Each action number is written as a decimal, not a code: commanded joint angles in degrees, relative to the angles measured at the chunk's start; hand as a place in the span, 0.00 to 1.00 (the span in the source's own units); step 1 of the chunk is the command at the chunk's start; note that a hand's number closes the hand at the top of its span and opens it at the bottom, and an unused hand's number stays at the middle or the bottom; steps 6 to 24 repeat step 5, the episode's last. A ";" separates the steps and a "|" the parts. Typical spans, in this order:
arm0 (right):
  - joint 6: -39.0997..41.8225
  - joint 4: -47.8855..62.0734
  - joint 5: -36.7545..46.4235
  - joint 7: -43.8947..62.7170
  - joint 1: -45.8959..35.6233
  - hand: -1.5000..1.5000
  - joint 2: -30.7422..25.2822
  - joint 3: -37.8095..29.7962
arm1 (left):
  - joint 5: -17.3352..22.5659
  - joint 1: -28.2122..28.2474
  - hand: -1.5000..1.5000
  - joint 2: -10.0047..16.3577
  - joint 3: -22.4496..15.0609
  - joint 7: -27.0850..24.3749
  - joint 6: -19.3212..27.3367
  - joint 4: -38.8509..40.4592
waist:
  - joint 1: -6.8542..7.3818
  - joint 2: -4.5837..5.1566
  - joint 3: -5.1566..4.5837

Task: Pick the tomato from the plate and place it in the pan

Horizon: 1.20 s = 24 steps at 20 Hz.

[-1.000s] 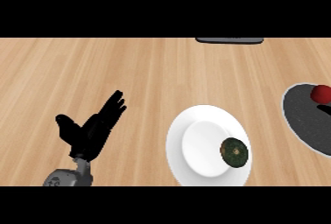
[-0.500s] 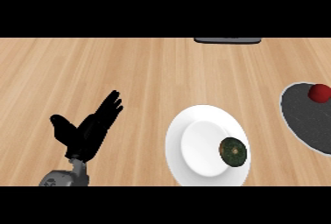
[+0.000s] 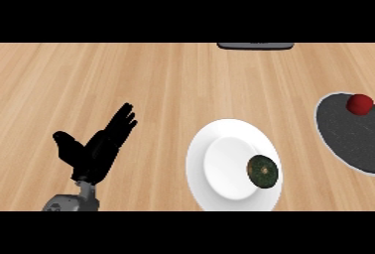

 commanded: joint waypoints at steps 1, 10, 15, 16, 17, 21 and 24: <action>7.80 0.00 0.00 -7.18 3.58 0.00 0.14 0.26 | 0.29 3.63 0.50 0.57 -0.69 0.80 -0.62 -3.39 | 0.14 -0.30 -0.03; 9.28 -0.90 -0.54 -4.91 1.81 0.00 -1.52 0.10 | -1.67 1.97 0.50 -1.26 -1.74 -0.19 0.90 -0.81 | 0.10 -0.14 0.00; 9.28 -0.90 -0.54 -4.91 1.81 0.00 -1.52 0.10 | -1.67 1.97 0.50 -1.26 -1.74 -0.19 0.90 -0.81 | 0.10 -0.14 0.00; 9.28 -0.90 -0.54 -4.91 1.81 0.00 -1.52 0.10 | -1.67 1.97 0.50 -1.26 -1.74 -0.19 0.90 -0.81 | 0.10 -0.14 0.00; 9.28 -0.90 -0.54 -4.91 1.81 0.00 -1.52 0.10 | -1.67 1.97 0.50 -1.26 -1.74 -0.19 0.90 -0.81 | 0.10 -0.14 0.00; 9.28 -0.90 -0.54 -4.91 1.81 0.00 -1.52 0.10 | -1.67 1.97 0.50 -1.26 -1.74 -0.19 0.90 -0.81 | 0.10 -0.14 0.00; 9.28 -0.90 -0.54 -4.91 1.81 0.00 -1.52 0.10 | -1.67 1.97 0.50 -1.26 -1.74 -0.19 0.90 -0.81 | 0.10 -0.14 0.00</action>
